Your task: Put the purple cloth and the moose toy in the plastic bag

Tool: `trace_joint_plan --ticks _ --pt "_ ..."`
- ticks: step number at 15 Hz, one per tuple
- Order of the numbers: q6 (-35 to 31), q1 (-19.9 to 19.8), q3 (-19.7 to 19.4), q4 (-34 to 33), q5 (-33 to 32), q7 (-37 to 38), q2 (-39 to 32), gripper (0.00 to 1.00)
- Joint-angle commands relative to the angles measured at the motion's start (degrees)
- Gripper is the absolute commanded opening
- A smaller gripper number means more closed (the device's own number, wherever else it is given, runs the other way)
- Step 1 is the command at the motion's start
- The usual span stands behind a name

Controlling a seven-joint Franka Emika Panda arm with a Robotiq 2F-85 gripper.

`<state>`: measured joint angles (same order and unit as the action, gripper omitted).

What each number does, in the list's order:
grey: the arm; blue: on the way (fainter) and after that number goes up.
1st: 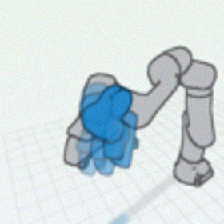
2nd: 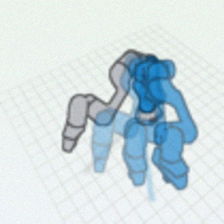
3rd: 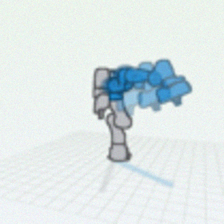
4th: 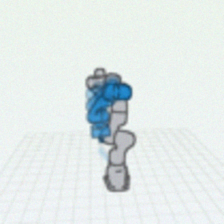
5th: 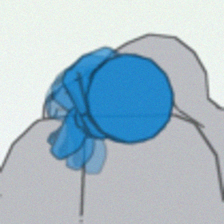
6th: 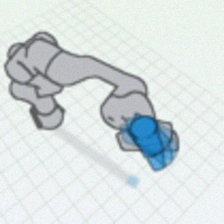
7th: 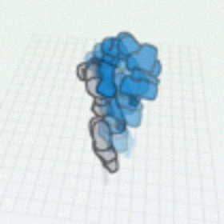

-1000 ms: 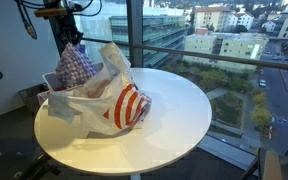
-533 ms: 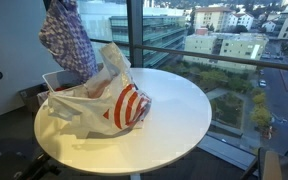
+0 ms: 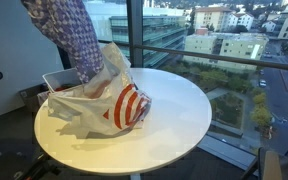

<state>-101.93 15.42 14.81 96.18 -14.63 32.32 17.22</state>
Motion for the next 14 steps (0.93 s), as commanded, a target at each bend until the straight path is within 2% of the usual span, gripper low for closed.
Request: trace_joint_plan --ticks 1,8,14 --pt "-0.65 -4.30 1.74 2.59 -0.75 2.42 6.18 0.05" --pt "-3.24 -9.00 0.75 9.36 1.00 2.52 12.47 0.06" --pt "-8.34 -9.22 1.30 16.07 1.84 0.78 11.19 0.06"
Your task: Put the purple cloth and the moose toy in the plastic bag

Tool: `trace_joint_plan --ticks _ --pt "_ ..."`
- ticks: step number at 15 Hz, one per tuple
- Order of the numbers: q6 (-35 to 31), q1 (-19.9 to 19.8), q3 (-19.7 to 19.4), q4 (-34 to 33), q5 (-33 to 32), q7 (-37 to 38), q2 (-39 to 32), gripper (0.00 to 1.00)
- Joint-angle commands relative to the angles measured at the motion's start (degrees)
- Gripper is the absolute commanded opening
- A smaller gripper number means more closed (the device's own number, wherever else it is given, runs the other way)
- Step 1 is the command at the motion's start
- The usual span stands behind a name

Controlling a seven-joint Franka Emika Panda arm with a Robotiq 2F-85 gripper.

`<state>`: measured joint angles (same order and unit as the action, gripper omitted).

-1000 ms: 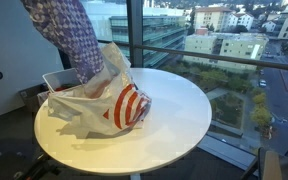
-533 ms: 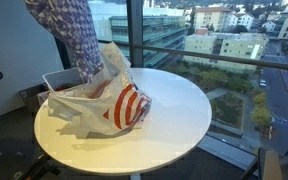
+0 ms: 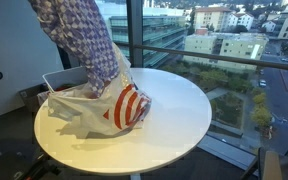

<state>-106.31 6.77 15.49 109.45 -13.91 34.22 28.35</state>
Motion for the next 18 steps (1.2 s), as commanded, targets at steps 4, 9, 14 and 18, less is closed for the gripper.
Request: trace_joint_plan --ticks 4,9,14,18 --pt "-6.49 -0.33 1.78 4.87 0.76 -1.65 -2.17 0.06" --pt "-10.77 -0.24 -0.67 10.56 4.90 -2.53 -3.32 0.05" --pt "-13.48 -0.96 -2.62 16.75 7.43 -2.57 -1.38 0.05" --pt "-14.42 -1.45 -3.33 19.44 8.18 -2.73 -0.57 0.05"
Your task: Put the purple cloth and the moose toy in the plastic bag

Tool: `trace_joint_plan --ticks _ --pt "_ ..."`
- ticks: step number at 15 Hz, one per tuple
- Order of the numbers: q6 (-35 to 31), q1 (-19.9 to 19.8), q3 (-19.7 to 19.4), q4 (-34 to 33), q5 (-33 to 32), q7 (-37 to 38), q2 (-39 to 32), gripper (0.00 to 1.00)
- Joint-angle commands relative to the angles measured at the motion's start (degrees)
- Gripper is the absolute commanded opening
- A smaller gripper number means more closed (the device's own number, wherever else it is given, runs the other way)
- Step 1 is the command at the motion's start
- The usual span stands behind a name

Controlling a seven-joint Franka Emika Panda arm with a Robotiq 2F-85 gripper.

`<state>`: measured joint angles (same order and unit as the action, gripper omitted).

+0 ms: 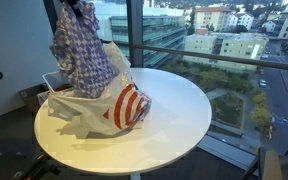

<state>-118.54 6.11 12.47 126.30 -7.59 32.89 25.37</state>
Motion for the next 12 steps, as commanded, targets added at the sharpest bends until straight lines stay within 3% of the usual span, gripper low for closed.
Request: trace_joint_plan --ticks 1,12 --pt "-2.53 -0.72 -0.40 3.00 2.15 -1.82 1.96 0.05" --pt "-13.71 -1.09 -2.00 9.57 6.42 -6.35 -4.14 0.05"
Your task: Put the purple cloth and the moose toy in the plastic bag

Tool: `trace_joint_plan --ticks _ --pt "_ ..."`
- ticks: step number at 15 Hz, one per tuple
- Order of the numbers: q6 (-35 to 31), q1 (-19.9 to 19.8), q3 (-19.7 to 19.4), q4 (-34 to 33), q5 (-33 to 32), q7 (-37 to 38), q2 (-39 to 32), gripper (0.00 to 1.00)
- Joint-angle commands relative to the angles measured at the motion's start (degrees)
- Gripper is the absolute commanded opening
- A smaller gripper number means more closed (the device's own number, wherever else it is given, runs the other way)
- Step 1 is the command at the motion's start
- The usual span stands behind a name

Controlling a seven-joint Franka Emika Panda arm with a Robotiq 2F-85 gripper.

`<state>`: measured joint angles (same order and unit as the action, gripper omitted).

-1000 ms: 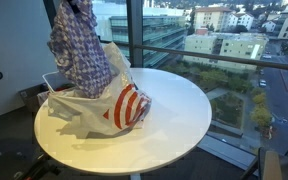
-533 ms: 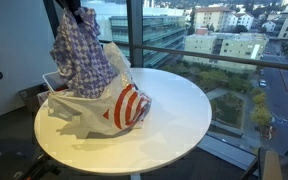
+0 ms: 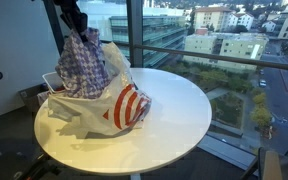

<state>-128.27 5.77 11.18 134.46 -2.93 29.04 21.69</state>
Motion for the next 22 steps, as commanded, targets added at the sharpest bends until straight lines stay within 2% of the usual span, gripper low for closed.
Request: trace_joint_plan --ticks 1,9,16,22 --pt "-4.78 -0.97 -1.10 2.26 2.04 -2.66 -0.62 0.05" --pt "-6.83 -4.68 -3.14 8.63 1.06 -0.76 4.42 0.06" --pt "-7.54 -8.03 -2.79 12.22 0.81 0.74 13.38 0.06" --pt "-8.74 -8.42 -2.75 13.11 1.87 -0.38 12.82 0.06"
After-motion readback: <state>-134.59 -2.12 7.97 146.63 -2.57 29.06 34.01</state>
